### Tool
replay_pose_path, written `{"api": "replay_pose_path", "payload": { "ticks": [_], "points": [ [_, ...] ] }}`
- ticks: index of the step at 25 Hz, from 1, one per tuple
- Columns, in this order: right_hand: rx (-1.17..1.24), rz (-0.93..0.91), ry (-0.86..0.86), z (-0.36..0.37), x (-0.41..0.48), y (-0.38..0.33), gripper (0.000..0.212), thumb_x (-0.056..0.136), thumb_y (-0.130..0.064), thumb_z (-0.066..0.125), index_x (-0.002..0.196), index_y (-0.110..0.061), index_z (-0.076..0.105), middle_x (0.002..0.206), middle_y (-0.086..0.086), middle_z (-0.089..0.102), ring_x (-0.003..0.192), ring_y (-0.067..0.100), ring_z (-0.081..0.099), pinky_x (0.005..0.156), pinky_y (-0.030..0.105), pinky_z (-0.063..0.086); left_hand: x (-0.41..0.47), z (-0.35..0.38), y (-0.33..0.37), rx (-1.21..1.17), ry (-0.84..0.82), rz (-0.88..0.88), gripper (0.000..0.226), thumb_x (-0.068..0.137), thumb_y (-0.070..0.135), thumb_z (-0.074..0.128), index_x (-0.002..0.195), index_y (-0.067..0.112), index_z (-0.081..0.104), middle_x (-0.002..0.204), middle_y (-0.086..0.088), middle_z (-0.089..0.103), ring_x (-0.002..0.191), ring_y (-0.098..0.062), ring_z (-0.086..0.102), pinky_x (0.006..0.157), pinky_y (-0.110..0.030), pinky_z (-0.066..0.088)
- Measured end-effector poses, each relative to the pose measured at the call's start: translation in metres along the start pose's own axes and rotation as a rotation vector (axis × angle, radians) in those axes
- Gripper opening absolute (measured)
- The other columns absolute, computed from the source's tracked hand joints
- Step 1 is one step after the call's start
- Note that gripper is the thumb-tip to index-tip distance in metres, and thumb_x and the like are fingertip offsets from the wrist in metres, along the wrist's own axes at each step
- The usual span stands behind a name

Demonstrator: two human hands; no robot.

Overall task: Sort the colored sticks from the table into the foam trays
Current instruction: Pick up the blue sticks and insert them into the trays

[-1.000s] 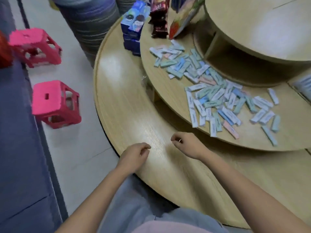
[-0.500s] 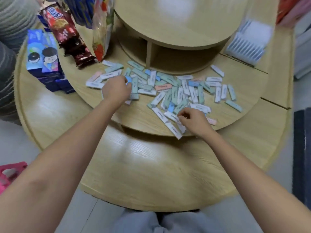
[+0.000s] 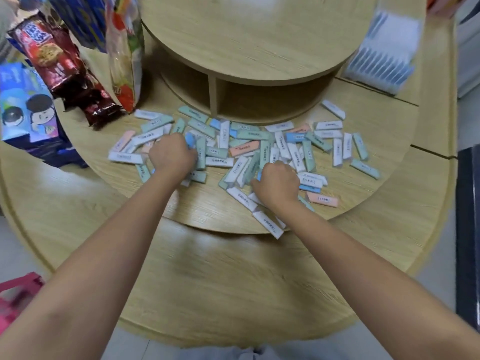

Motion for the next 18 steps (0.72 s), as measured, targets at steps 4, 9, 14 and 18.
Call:
{"api": "replay_pose_path", "payload": {
  "ticks": [4, 9, 14, 18],
  "points": [
    [0.043, 0.098, 0.035, 0.004, 0.007, 0.001, 0.036, 0.086, -0.033, 0.063, 0.108, -0.005, 0.058, 0.112, 0.012, 0.056, 0.106, 0.029, 0.052, 0.077, 0.034, 0.043, -0.004, -0.007, -0.002, -0.206, 0.043, 0.008, 0.017, 0.088, 0.029, 0.057, 0.099, 0.016, 0.058, 0.09, -0.005, 0.06, 0.089, -0.028, 0.056, 0.066, -0.033, 0.037],
    [0.082, 0.182, -0.003, 0.008, 0.012, -0.003, 0.033, 0.086, -0.02, 0.064, 0.114, -0.004, 0.056, 0.115, 0.013, 0.057, 0.108, 0.029, 0.054, 0.08, 0.035, 0.046, -0.033, -0.004, -0.011, -0.64, -0.069, 0.087, 0.013, 0.088, 0.031, 0.062, 0.097, 0.022, 0.06, 0.086, 0.002, 0.062, 0.077, -0.019, 0.06, 0.066, -0.034, 0.049],
    [0.258, 0.239, -0.054, 0.003, 0.017, -0.002, 0.02, 0.083, -0.012, 0.062, 0.103, -0.007, 0.057, 0.101, 0.008, 0.063, 0.092, 0.027, 0.06, 0.064, 0.03, 0.039, -0.075, 0.004, -0.016, -0.875, -0.162, 0.109, 0.013, 0.088, 0.02, 0.065, 0.099, 0.023, 0.062, 0.086, -0.001, 0.061, 0.074, -0.02, 0.066, 0.072, -0.039, 0.055],
    [0.311, 0.177, -0.026, -0.005, 0.012, 0.001, 0.008, 0.082, -0.013, 0.059, 0.089, -0.01, 0.058, 0.085, 0.006, 0.059, 0.076, 0.024, 0.055, 0.056, 0.029, 0.037, -0.1, 0.005, -0.023, -0.904, -0.132, 0.105, 0.019, 0.085, 0.014, 0.068, 0.1, 0.025, 0.065, 0.092, 0.003, 0.063, 0.075, -0.007, 0.057, 0.07, -0.016, 0.049]
  ]
}}
Point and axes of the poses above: each hand's wrist, its own x-axis towards the middle knuckle, its own z-axis out of the palm, y = z × x, the point moved 3 cm from there along x, towards the middle knuckle
